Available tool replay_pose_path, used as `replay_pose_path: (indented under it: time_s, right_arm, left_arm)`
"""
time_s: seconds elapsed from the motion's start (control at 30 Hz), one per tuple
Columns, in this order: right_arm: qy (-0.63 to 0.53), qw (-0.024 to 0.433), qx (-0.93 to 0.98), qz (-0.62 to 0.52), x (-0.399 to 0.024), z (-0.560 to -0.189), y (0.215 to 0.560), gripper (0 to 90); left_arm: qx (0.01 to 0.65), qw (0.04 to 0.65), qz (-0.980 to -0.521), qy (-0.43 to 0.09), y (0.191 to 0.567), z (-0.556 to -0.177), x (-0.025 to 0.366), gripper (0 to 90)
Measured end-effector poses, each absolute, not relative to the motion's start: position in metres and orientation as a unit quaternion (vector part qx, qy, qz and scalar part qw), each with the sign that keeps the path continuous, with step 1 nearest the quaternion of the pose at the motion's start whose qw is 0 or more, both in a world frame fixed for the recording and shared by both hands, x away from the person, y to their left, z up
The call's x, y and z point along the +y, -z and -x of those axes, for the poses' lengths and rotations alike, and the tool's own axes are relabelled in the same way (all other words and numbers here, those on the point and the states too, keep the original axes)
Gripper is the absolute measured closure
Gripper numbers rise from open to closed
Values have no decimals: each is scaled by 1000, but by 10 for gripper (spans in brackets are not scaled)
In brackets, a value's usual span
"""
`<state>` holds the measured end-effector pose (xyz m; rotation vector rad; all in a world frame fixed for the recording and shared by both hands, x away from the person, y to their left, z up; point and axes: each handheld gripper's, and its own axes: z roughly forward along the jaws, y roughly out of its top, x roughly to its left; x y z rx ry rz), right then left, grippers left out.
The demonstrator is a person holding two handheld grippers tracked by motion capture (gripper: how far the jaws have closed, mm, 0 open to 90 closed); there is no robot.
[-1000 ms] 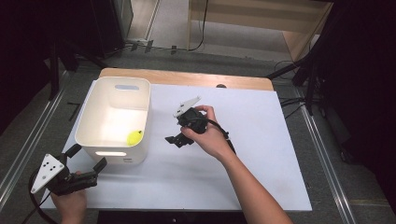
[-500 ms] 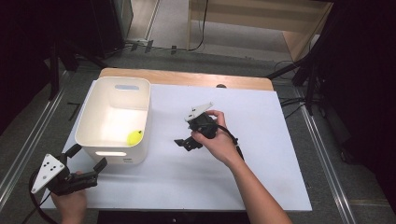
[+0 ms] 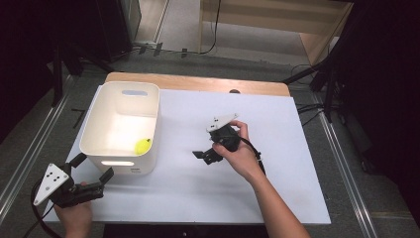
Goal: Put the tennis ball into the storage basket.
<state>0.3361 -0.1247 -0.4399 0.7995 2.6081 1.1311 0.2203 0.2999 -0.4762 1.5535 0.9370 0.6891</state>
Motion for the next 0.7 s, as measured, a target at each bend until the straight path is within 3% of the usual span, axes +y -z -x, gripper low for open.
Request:
replay_pose_path:
  time_s: [0.7]
  right_arm:
    - [-402, 122, 858, -296, -161, -315, 444, 1]
  left_arm:
    - [399, 563, -662, -293, 476, -220, 299, 0]
